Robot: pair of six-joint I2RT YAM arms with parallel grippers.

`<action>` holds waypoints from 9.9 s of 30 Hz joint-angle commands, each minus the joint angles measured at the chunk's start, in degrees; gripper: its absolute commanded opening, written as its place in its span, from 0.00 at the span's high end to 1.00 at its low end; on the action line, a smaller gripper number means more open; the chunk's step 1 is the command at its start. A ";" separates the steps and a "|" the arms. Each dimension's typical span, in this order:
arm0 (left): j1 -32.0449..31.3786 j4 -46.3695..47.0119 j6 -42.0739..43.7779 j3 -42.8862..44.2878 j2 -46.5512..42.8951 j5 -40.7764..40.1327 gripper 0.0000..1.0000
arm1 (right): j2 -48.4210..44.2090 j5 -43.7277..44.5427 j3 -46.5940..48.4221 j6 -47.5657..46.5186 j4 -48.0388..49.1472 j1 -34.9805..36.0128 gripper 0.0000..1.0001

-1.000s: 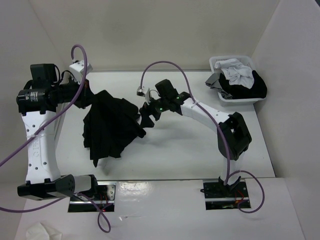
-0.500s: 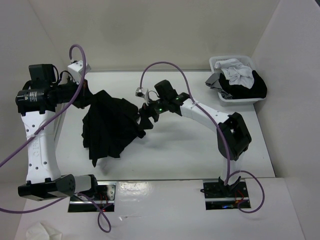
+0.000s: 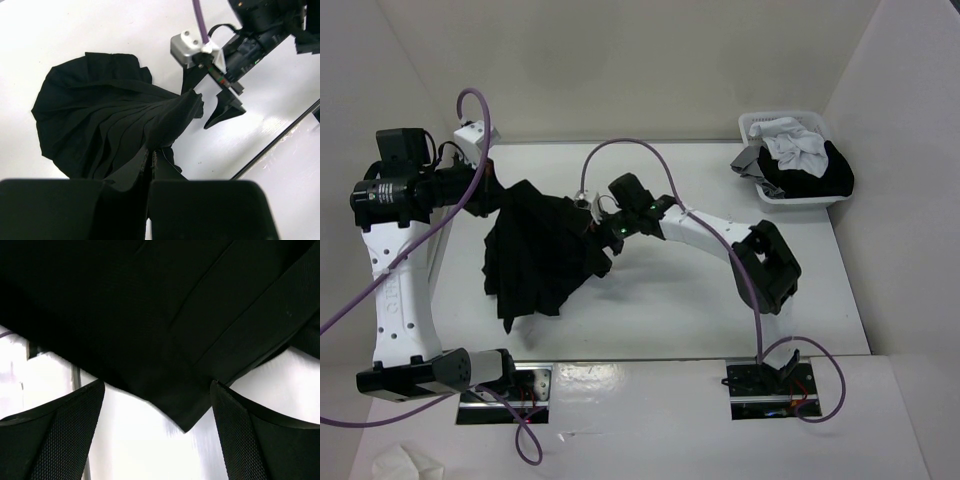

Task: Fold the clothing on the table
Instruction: Flatten the skirt out, then fold the skirt

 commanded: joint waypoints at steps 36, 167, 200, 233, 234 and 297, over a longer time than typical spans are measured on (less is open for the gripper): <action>1.39 0.31 2.05 13.07 0.71 6.00 1.00 | -11.74 16.28 29.65 -7.15 -19.56 -7.76 1.00; -11.44 24.66 -9.99 -15.67 31.46 -41.02 0.00 | 3.36 15.33 2.57 -21.57 -27.82 -7.76 0.10; -11.44 23.95 -10.52 -13.30 32.61 -40.94 0.00 | -2.34 27.53 13.22 -30.19 -54.11 8.68 0.02; -3.09 20.00 -8.06 -16.99 14.94 -41.38 0.00 | 18.04 26.39 45.47 -16.91 -42.42 -4.58 0.04; -3.09 20.52 -8.76 -16.99 15.90 -40.85 0.00 | 19.79 26.92 46.86 -16.04 -41.89 -5.11 0.04; -1.25 28.96 -13.24 18.96 63.46 -23.18 0.09 | 56.28 5.82 88.61 -2.50 -40.84 -20.50 0.08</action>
